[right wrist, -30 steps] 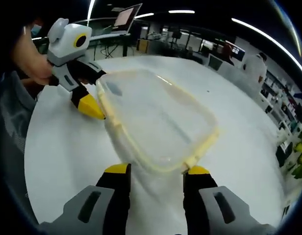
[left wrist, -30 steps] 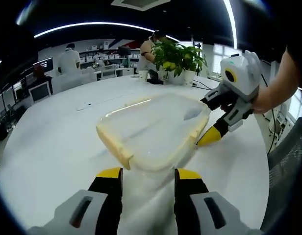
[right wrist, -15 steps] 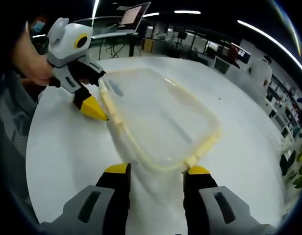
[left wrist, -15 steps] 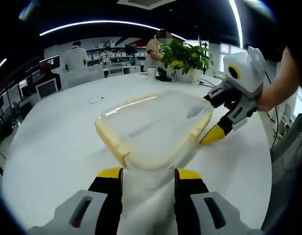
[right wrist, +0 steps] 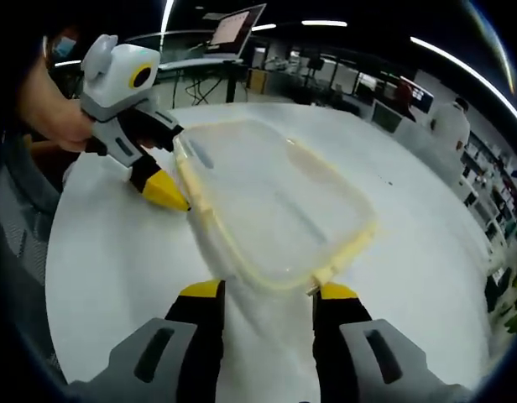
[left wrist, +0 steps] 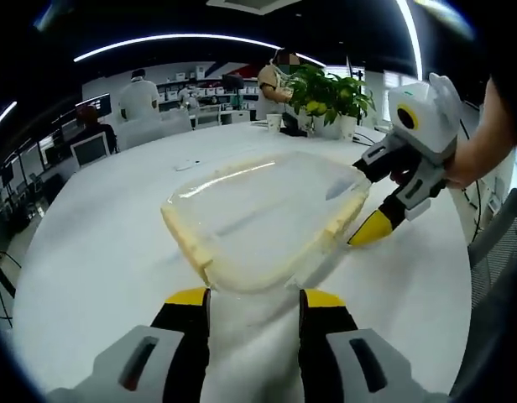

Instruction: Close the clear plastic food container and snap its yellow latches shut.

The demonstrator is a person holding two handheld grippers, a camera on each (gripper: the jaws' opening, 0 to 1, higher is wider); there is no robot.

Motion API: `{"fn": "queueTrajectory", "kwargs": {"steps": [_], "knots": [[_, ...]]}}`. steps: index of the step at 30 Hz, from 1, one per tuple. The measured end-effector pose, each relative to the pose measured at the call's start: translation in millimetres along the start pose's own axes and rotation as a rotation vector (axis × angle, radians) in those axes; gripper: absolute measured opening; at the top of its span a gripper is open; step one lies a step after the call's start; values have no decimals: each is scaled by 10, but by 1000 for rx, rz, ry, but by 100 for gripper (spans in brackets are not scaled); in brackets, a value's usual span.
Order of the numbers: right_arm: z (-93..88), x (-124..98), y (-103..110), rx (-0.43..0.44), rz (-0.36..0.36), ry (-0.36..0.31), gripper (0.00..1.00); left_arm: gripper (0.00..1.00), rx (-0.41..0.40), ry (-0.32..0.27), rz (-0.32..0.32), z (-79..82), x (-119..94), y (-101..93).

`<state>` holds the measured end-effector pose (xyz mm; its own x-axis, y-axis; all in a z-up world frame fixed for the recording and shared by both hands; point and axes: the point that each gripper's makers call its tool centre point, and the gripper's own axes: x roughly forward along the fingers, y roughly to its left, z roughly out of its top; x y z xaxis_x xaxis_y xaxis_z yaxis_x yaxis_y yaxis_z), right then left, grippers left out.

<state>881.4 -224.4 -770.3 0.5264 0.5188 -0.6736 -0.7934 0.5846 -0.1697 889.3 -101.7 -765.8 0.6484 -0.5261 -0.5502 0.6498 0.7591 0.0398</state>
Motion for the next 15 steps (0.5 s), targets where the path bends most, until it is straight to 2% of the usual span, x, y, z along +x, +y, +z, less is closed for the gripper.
{"fn": "queueTrajectory", "kwargs": {"steps": [11,15], "knots": [[39,27,34,17,-1,-7,37,36,-19,7,5,-32,-3,64],[11,12,18,38,-5,4,37,37,-65,6,19,-38,-22,85]]}}
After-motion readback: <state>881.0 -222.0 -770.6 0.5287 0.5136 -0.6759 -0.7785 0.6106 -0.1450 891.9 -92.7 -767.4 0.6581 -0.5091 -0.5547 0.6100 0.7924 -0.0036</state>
